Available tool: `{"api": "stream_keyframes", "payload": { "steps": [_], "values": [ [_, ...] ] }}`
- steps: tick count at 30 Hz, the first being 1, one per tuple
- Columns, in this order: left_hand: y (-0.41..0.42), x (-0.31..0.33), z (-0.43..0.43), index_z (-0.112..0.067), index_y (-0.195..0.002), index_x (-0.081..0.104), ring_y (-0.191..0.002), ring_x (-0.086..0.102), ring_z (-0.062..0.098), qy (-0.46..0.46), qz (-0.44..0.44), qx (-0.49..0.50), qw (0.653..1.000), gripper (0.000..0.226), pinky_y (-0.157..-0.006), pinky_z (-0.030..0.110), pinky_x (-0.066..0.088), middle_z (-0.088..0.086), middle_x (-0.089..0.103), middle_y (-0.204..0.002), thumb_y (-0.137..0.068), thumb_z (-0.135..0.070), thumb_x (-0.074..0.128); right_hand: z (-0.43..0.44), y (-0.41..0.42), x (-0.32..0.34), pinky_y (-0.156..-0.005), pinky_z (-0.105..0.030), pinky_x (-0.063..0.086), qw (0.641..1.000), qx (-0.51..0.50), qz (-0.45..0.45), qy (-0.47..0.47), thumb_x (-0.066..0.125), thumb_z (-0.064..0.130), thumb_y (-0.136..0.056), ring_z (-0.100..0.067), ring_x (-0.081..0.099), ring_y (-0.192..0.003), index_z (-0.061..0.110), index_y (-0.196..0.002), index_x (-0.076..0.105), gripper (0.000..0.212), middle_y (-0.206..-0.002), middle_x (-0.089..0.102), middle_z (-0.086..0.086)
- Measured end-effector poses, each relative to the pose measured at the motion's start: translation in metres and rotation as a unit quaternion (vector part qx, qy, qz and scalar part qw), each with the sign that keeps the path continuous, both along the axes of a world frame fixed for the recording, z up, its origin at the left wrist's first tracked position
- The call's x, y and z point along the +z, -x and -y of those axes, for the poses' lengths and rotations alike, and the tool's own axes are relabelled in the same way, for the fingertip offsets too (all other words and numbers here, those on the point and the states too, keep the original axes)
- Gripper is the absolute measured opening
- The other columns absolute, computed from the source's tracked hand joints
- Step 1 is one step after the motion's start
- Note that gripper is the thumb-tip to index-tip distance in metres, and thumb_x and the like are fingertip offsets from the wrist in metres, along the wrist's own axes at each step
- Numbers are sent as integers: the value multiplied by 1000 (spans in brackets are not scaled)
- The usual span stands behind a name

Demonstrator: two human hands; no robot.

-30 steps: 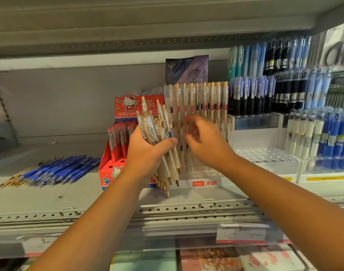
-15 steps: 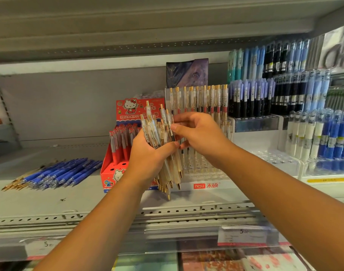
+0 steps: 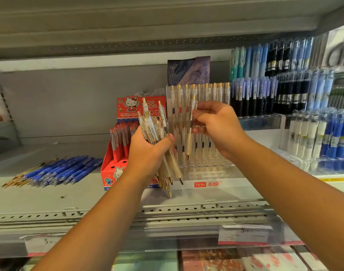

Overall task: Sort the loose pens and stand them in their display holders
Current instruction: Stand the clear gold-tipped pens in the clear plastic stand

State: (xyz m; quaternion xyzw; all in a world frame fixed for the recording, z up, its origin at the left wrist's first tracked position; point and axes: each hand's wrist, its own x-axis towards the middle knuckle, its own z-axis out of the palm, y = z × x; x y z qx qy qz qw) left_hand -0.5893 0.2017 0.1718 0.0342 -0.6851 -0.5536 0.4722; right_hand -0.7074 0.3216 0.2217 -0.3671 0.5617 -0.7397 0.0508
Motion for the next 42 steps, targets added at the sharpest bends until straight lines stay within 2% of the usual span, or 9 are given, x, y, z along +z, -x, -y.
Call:
{"api": "stream_keyframes", "payload": {
  "steps": [6, 11, 16, 24, 27, 33, 36, 39, 42],
  "values": [
    [-1, 1, -1, -29, -94, 64, -76, 69, 7, 5, 7, 20, 1000, 27, -73, 34, 55, -15, 71, -78, -81, -7, 74, -3, 16, -11, -61, -24, 60, 996, -62, -70, 1, 63, 2, -92, -5, 67, -70, 23, -95, 60, 21, -88, 64, 2],
    [-3, 3, -5, -30, -92, 65, -81, 70, 19, -7, 17, 20, 1000, 26, -78, 46, 59, -11, 71, -78, -69, -20, 72, 0, 24, -27, -69, -31, 61, 994, -66, -89, -10, 64, 4, -92, -17, 67, -89, 16, -104, 61, 18, -95, 65, -4],
    [-3, 4, -6, -30, -93, 64, -84, 70, 19, -1, 18, 28, 999, 26, -84, 52, 58, -12, 71, -79, -69, -21, 72, 3, 27, -32, -68, -32, 62, 994, -42, -99, -27, 64, 1, -91, -20, 67, -90, 16, -101, 61, 18, -95, 65, -7],
    [-3, 4, -7, -28, -94, 64, -83, 69, 22, -10, 18, 32, 999, 28, -82, 53, 58, -10, 70, -78, -68, -22, 72, 4, 28, -45, -55, -18, 56, 973, -67, -174, -138, 68, 7, -90, -6, 67, -75, 20, -98, 63, 17, -86, 67, 5],
    [-4, 4, -7, -28, -93, 64, -85, 68, 32, -21, 13, 25, 999, 27, -83, 59, 56, -5, 69, -80, -69, -21, 73, 5, 30, -48, -52, -11, 50, 969, -63, -173, -162, 68, 9, -90, -2, 67, -68, 22, -97, 64, 14, -81, 67, 8],
    [-5, 4, -9, -26, -97, 65, -83, 69, 20, -21, 15, 26, 999, 29, -84, 54, 57, -9, 70, -80, -69, -22, 73, 6, 30, -49, -63, -27, 58, 958, -91, -199, -187, 70, 18, -90, -12, 70, -73, 27, -89, 64, 11, -78, 69, 7],
    [-4, 4, -8, -27, -98, 65, -87, 70, 23, -25, 15, 28, 999, 30, -86, 55, 57, -6, 71, -85, -69, -23, 73, 6, 31, -50, -66, -28, 58, 951, -106, -210, -203, 69, 21, -90, -9, 69, -73, 18, -98, 71, 8, -78, 69, 9],
    [-3, 3, -6, -27, -98, 65, -87, 70, 25, -27, 13, 23, 999, 30, -85, 55, 57, -5, 71, -86, -69, -23, 74, 3, 29, -49, -70, -18, 54, 942, -140, -232, -199, 71, 25, -89, 2, 61, -76, 18, -105, 71, 18, -81, 63, 17],
    [-3, 1, -4, -27, -96, 66, -82, 70, 16, -27, 14, 17, 999, 28, -83, 48, 58, -10, 72, -82, -70, -23, 74, 0, 23, -43, -58, -4, 39, 939, -192, -255, -128, 70, 31, -88, 12, 54, -72, 26, -100, 63, 15, -84, 59, 19]
  ]
}}
